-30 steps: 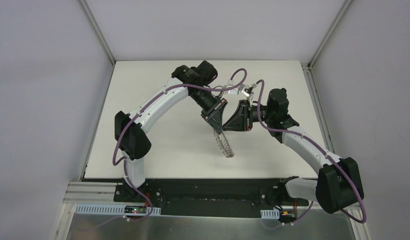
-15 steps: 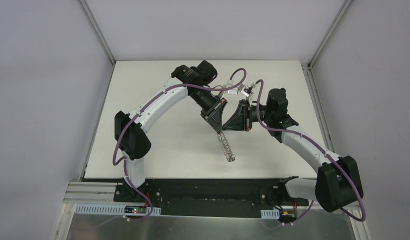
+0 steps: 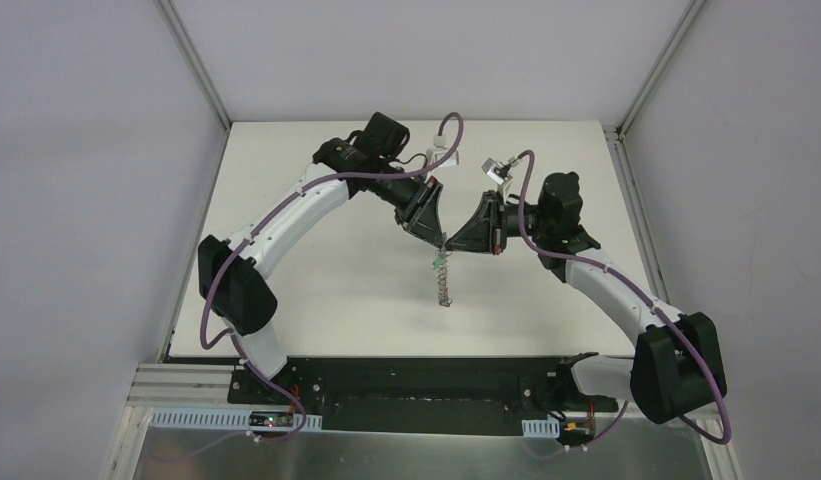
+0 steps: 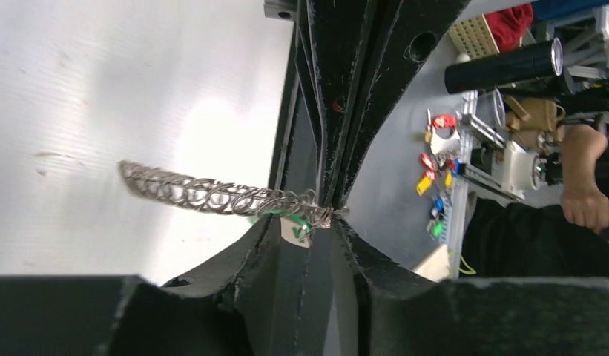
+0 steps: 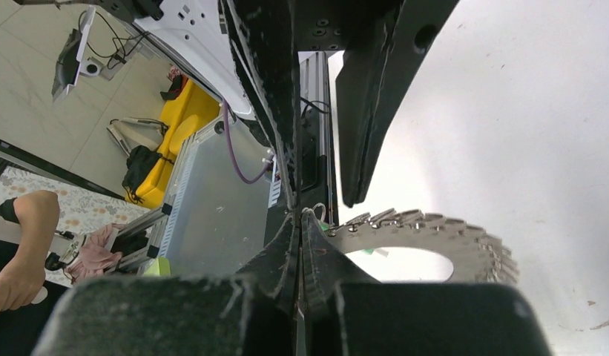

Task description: Put the keys on the keyring

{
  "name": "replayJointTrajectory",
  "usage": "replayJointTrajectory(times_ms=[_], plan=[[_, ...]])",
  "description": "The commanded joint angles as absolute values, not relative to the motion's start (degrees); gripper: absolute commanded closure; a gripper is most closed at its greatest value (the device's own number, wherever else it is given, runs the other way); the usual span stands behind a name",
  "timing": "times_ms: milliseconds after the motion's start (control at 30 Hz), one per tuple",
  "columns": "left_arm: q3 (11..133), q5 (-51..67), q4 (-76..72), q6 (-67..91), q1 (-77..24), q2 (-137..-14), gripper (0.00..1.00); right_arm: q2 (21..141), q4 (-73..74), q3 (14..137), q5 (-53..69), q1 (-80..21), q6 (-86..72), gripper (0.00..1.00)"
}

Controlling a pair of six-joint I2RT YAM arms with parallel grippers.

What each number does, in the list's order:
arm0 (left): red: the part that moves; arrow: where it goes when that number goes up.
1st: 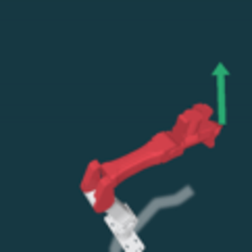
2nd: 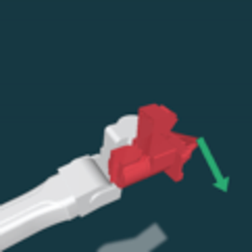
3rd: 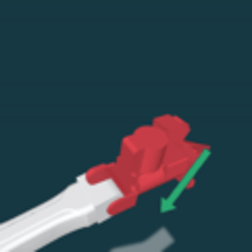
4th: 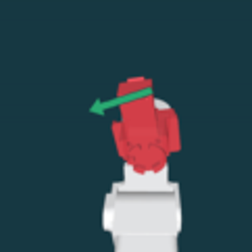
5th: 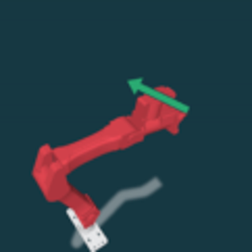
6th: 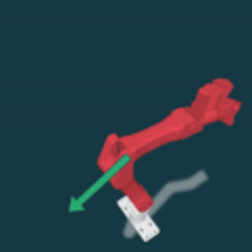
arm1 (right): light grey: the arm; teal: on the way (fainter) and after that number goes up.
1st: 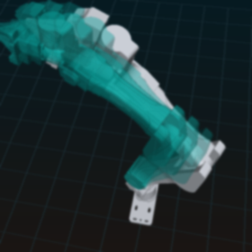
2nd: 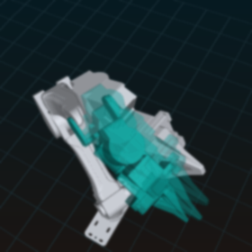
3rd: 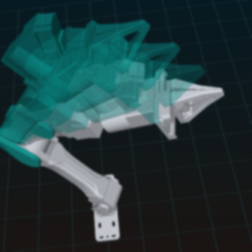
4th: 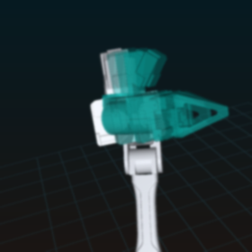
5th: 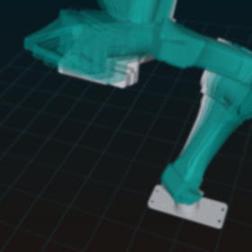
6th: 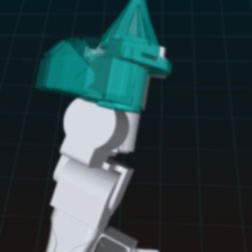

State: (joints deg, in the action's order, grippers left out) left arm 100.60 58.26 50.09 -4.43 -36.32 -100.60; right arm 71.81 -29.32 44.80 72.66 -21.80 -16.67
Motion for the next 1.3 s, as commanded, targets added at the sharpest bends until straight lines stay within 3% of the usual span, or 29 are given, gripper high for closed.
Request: replayJointTrajectory(times_ms=[0,200,667,1267], plan=[[96.8,60.7,36.8,2.1,-34.7,-95.3,0.65,71.4,-35.9,49.5,73.1,-20.8,-21.7,1.0],[90.7,62.9,24.8,9.3,-32.2,-92.8,0.56,71.5,-36.7,49.6,71.9,-20.1,-23.1,1.0],[79.1,69.0,2.0,23.4,-31.5,-88.8,0.49,73.3,-51.0,46.4,67.9,-18.2,-35.6,1.0],[78.7,63.9,5.2,18.4,-27.8,-88.4,0.5,73.0,-58.8,43.5,71.6,-17.6,-40.1,1.0]])
